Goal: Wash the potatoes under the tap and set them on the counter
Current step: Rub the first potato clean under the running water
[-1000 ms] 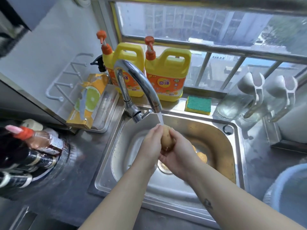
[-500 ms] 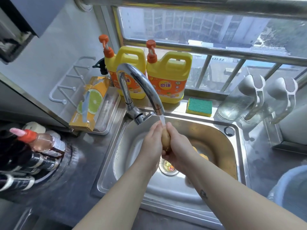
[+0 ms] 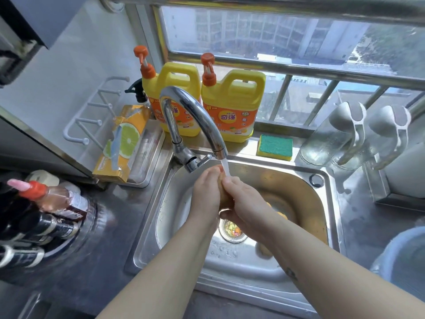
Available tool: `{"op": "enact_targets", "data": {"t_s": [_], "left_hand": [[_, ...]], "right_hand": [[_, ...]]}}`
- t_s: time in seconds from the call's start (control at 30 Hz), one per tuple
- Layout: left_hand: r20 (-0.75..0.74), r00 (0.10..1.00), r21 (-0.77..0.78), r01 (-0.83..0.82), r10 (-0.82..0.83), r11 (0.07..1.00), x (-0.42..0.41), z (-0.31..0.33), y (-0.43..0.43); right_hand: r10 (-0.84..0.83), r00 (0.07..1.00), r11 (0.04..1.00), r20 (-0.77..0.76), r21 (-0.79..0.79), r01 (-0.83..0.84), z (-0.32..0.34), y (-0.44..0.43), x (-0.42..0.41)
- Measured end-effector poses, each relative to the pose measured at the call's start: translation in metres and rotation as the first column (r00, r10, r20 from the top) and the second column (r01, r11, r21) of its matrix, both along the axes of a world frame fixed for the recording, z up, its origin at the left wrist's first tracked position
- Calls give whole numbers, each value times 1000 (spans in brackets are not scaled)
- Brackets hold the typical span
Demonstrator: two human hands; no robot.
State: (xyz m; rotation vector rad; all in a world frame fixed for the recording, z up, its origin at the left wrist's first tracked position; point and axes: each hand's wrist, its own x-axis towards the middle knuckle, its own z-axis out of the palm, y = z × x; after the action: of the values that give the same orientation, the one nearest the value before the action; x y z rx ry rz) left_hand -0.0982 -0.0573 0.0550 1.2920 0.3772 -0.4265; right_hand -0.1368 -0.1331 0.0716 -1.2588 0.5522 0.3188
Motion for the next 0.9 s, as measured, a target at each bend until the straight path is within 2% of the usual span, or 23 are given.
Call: {"op": "enact_targets", "data": {"t_s": [0.1, 0.2, 0.27, 0.4, 0.47, 0.53, 0.6, 0.67, 0.77, 0.83, 0.9], "left_hand": [[-72, 997, -49, 22, -25, 999, 6, 3, 1], [-27, 997, -112, 72, -75, 991, 6, -1, 2], [39, 989, -62, 148, -146, 987, 1, -9, 4], [168, 915, 85, 358, -367, 930, -12, -25, 8], [194, 924, 107, 313, -329, 944, -16, -25, 6], [168, 963, 85, 198, -210, 976, -14, -24, 2], [82, 993, 63, 85, -90, 994, -9, -20, -4], [-11, 1000, 18, 0, 0, 1000, -2, -17, -5], [-131, 991, -111, -19, 4, 994, 5, -11, 0], [-124, 990, -105, 54, -67, 993, 4, -8, 1], [-68, 991, -99, 106, -113, 989, 0, -7, 0]], "right_hand": [[43, 999, 999, 0, 22, -43, -1, -7, 3], [16, 1000, 997, 2, 78, -16, 4, -6, 11], [-71, 996, 994, -53, 82, 75, 6, -5, 17], [-184, 972, 981, -144, 32, 190, 5, -3, 19], [-222, 963, 972, -156, 41, 231, 5, -3, 16], [-234, 963, 964, -134, 97, 248, 3, -1, 11], [-214, 973, 956, -83, 185, 226, -2, 1, 6], [-139, 990, 971, -20, 195, 140, -5, -1, 1], [-12, 999, 988, 45, 157, 5, -8, -10, 0], [36, 998, 992, 49, 118, -42, -6, -13, 5], [17, 999, 993, 29, 114, -20, -4, -13, 11]]}}
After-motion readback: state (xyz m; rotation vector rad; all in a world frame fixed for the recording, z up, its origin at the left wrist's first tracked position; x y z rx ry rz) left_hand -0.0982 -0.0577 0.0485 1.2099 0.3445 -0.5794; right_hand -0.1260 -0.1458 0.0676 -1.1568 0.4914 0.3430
